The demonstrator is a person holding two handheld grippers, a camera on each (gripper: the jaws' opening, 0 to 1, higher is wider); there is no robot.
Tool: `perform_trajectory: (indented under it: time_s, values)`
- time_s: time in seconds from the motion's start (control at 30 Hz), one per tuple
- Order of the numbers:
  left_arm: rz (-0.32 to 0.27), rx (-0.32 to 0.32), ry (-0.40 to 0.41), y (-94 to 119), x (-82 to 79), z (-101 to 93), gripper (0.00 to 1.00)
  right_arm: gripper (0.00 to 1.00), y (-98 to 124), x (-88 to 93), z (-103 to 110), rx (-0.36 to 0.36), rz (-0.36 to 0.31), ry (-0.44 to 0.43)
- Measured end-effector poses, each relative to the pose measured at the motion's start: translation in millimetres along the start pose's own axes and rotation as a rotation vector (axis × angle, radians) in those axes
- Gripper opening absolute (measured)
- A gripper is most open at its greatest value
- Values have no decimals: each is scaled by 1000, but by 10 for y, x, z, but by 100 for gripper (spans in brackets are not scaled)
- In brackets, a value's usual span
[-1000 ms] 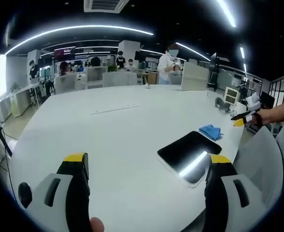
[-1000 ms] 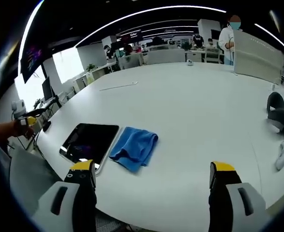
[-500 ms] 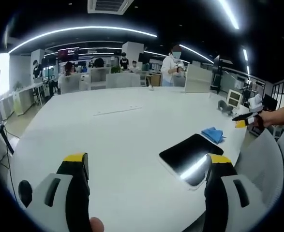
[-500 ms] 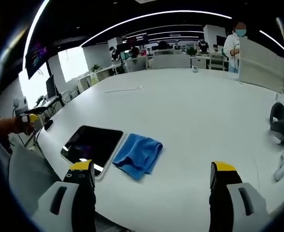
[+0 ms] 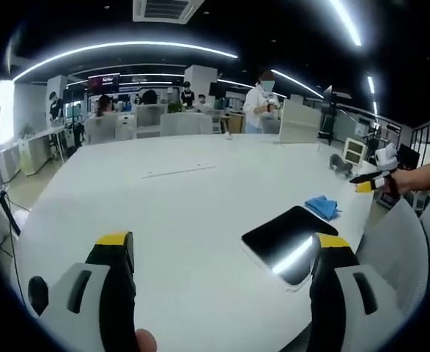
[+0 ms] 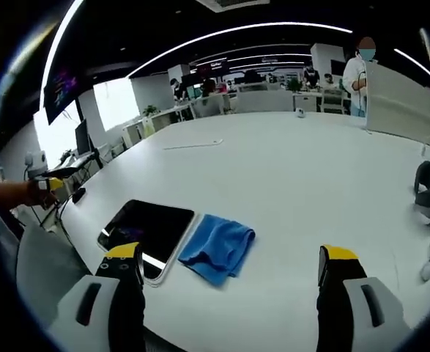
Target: Wipe the mirror surface with the cleaning cloth until all visible marks leave the cleaned area.
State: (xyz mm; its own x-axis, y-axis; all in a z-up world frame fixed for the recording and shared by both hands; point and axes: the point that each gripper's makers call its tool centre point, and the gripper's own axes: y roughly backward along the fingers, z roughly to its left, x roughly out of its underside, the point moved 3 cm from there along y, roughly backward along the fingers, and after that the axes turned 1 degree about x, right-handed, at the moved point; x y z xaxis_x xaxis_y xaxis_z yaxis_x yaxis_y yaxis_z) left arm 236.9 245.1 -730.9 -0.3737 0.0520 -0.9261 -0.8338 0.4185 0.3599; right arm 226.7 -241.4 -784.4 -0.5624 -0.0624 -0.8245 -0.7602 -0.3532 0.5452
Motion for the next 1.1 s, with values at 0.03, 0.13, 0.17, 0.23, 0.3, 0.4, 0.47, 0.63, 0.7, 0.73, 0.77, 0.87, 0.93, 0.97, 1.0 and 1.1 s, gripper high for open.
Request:
perform_trajectory:
  time_s: [0.03, 0.13, 0.17, 0.23, 0.3, 0.4, 0.47, 0.63, 0.7, 0.73, 0.77, 0.87, 0.93, 0.97, 1.0, 1.1]
  values:
    - [1, 2, -1, 0, 2, -9, 99, 98, -34, -11, 12, -11, 3, 0]
    - [11, 1, 2, 2, 29, -10, 99, 95, -150, -93, 100, -26, 14, 25]
    - [15, -2, 2, 9, 45, -7, 99, 94, -205, -136, 119, -25, 12, 39]
    - [22, -7, 4, 19, 74, 3, 99, 91, -290, -168, 130, -29, 15, 42]
    - [31, -11, 4, 22, 98, 16, 99, 90, -393, -193, 160, -34, 23, 46]
    - [30, -17, 10, 18, 103, 35, 99, 84, -494, -224, 223, -39, 33, 92]
    - [29, -19, 13, 10, 100, 38, 99, 77, -560, -248, 251, -49, 33, 102]
    - [25, -26, 28, -5, 136, 23, 99, 62, -734, -227, 233, -32, 56, 127]
    - [22, -59, 21, 3, 141, 60, 99, 55, -787, -167, 216, -28, 79, 123]
    - [26, -64, 14, 6, 134, 22, 99, 53, -814, -119, 182, -6, 96, 106]
    - [30, -54, -4, -2, 123, -25, 99, 51, -835, -64, 157, 9, 124, 83]
    - [30, -35, -22, -5, 127, -86, 99, 44, -856, -35, 157, 27, 131, 76]
    - [33, -41, 7, 9, 165, -69, 99, 37, -874, 25, 184, 34, 155, 83]
    - [32, -43, 15, 10, 166, -66, 99, 35, -878, 43, 195, 36, 163, 82]
    - [24, -47, 23, 5, 173, -26, 99, 34, -892, 57, 200, 38, 164, 74]
    - [13, -58, 27, 20, 139, -35, 99, 28, -918, 146, 233, 41, 199, 77]
